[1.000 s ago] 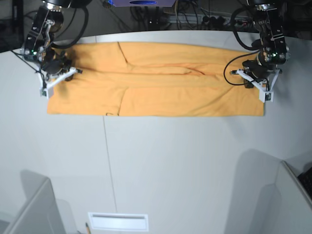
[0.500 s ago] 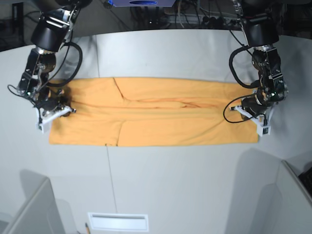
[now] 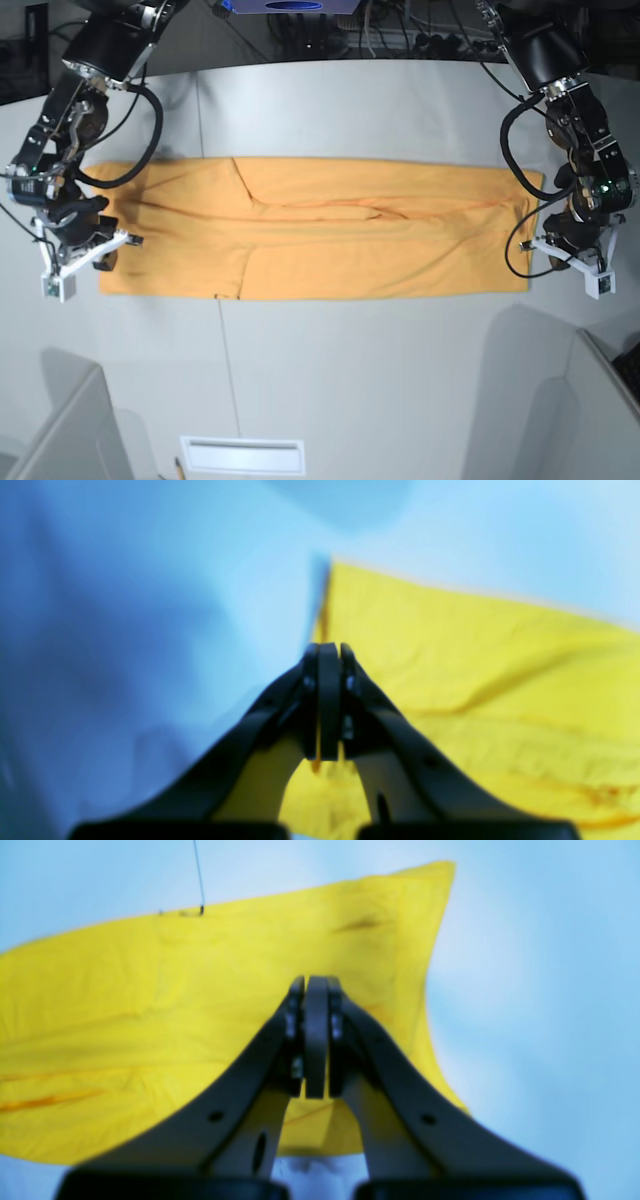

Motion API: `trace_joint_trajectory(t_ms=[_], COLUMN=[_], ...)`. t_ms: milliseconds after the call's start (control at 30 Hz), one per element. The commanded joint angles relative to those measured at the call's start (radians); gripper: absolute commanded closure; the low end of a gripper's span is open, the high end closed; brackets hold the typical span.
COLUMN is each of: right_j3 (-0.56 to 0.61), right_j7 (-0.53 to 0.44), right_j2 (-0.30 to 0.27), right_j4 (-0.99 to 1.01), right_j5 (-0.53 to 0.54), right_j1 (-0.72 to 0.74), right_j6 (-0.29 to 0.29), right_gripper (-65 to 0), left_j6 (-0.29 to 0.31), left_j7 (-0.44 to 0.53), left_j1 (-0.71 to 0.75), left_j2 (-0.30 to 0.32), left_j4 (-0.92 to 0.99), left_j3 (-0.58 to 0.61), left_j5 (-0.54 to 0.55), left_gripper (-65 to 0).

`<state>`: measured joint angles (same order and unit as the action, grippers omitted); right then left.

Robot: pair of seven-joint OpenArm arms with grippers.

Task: Fold the T-shirt properly
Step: 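Grasp the strip ends with the left and right grippers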

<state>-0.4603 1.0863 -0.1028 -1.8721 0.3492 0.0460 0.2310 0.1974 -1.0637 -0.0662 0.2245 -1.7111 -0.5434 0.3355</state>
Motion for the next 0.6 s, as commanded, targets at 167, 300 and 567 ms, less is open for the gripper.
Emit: trace_joint_trajectory(t_ms=[167,300,567], right_j3=[-0.004,-0.002,-0.001], right_j7=[-0.018,-0.021,-0.016], right_j2=[0.021,0.047,0.059], right_j4=[-0.096,-0.09,-0.09], right_j5=[0.007,0.007,0.007], right_j1=[-0.057,-0.085,-0.096], right_j6=[0.003,0.003,0.003], right_gripper=[0.0,0.0,0.0], left_j6=[0.211,0.282,0.389], left_j7=[0.006,0.006,0.063], left_j1=[0.05,0.053,0.045], left_j2=[0.017,0.014,0.011], left_j4=[-0.033,0.038,0.179], left_j3=[-0.119,-0.194,-0.221], left_j5=[0.007,0.007,0.007], left_gripper=[0.0,-29.1,-65.0])
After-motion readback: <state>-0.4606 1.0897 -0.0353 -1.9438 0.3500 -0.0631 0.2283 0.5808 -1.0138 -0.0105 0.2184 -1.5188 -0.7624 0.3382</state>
